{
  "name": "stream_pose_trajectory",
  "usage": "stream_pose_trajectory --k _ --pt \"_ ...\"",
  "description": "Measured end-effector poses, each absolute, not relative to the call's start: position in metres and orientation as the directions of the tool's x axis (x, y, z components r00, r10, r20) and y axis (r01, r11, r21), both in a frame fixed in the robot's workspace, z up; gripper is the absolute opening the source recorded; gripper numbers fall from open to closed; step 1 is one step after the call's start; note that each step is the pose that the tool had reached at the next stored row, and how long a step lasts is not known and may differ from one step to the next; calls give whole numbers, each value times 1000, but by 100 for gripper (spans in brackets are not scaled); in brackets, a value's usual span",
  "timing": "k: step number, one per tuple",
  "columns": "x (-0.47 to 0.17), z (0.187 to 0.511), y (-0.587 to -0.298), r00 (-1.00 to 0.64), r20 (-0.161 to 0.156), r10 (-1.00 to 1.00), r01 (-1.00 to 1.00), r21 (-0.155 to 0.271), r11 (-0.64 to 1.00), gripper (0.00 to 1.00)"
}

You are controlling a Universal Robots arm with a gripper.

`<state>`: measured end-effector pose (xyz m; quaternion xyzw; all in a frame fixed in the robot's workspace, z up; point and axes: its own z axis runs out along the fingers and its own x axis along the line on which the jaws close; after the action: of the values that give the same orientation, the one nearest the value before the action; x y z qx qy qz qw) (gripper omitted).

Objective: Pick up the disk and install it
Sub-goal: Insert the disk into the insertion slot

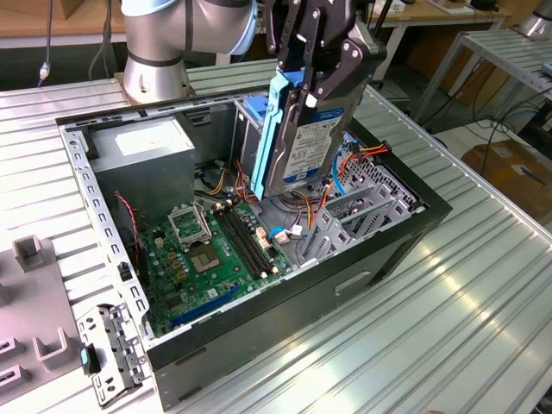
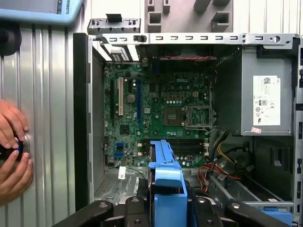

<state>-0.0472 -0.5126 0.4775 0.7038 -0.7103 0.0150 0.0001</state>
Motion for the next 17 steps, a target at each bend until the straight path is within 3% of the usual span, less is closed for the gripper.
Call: stream_pose_trajectory --k 17 --pt "-33 478 -517 -9 21 -1000 -1000 -21 9 37"
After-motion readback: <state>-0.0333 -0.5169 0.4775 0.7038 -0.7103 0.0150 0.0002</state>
